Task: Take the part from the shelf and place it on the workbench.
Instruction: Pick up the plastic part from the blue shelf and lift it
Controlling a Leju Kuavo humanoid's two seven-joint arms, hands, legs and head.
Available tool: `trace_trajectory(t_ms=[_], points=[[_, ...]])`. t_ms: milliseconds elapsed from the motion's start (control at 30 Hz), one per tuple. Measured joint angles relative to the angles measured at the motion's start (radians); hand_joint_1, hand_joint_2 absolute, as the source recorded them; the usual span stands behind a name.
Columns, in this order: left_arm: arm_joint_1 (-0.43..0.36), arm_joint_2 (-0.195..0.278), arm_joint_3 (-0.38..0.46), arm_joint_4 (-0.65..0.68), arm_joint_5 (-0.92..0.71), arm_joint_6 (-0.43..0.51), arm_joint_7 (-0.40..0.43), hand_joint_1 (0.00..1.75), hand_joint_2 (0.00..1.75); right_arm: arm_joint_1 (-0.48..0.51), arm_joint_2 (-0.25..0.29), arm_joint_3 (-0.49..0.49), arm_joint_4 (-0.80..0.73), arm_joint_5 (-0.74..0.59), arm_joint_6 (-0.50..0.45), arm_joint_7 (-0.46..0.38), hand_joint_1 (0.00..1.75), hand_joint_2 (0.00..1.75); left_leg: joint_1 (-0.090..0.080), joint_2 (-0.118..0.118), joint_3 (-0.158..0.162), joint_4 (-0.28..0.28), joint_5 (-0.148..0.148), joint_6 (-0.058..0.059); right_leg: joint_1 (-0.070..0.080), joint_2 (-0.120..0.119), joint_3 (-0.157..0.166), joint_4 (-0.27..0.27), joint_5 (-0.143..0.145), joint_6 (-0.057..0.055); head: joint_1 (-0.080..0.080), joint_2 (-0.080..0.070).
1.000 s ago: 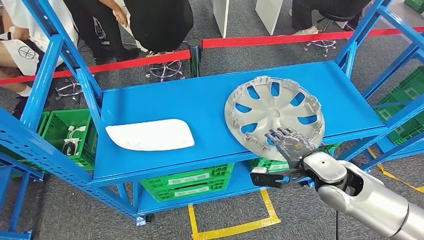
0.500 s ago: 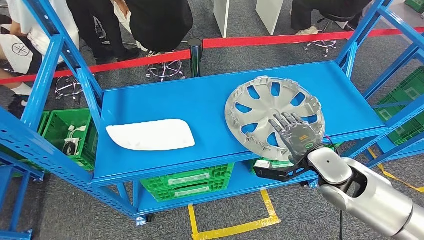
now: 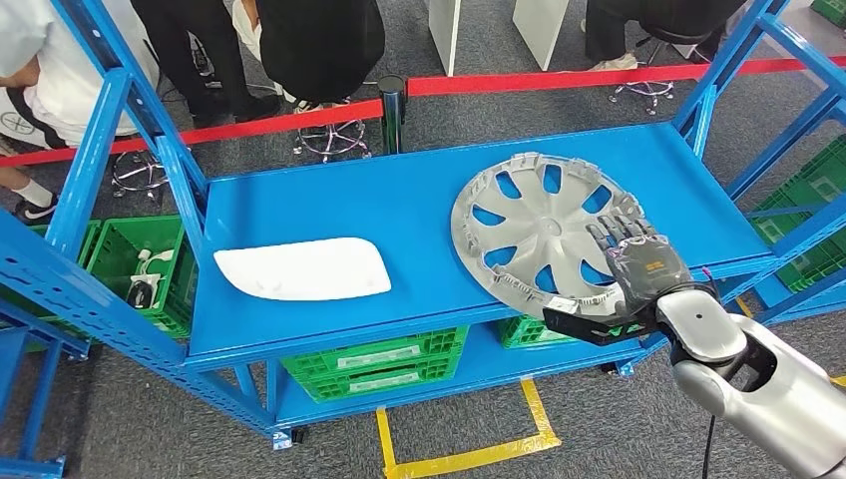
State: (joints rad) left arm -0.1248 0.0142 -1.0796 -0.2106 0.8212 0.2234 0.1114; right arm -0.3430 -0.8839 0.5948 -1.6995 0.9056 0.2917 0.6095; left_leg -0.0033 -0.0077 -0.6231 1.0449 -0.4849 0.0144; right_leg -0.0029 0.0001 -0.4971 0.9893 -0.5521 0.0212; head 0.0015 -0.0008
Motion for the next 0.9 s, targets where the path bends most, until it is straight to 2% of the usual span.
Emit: trace_trajectory(t_ms=[200,400,667,900], points=[[0.0,-0.003,0.0,0.0,0.0,-0.001,-0.006,0.0,0.0,0.027,-0.006,-0.039,0.01,-0.052,0.06,0.003,0.0,1.75,0.0,0.001,0.0,0.0,0.0,0.0,0.0,0.0,0.0,0.0,0.0,0.0,0.0,0.0],[0.0,-0.005,0.0,0.0,0.0,-0.002,-0.007,0.0,0.0,0.037,-0.006,-0.055,0.019,-0.072,0.069,0.002,0.0,1.75,0.0,0.004,0.0,0.0,0.0,0.0,0.0,0.0,0.0,0.0,0.0,0.0,0.0,0.0],[0.0,-0.005,0.0,0.0,0.0,-0.009,-0.007,0.0,0.0,0.043,-0.002,-0.056,0.027,-0.206,0.069,-0.05,0.0,1.75,0.0,0.007,0.0,0.0,0.0,0.0,0.0,0.001,0.0,0.0,0.0,0.0,0.0,0.0],[0.0,-0.005,0.0,0.0,0.0,-0.016,-0.006,0.0,0.0,0.043,0.001,-0.041,0.031,-0.259,0.06,-0.062,0.0,1.75,0.0,0.01,0.0,0.0,0.0,0.0,0.0,0.002,0.0,0.0,0.0,0.0,0.0,0.0]])
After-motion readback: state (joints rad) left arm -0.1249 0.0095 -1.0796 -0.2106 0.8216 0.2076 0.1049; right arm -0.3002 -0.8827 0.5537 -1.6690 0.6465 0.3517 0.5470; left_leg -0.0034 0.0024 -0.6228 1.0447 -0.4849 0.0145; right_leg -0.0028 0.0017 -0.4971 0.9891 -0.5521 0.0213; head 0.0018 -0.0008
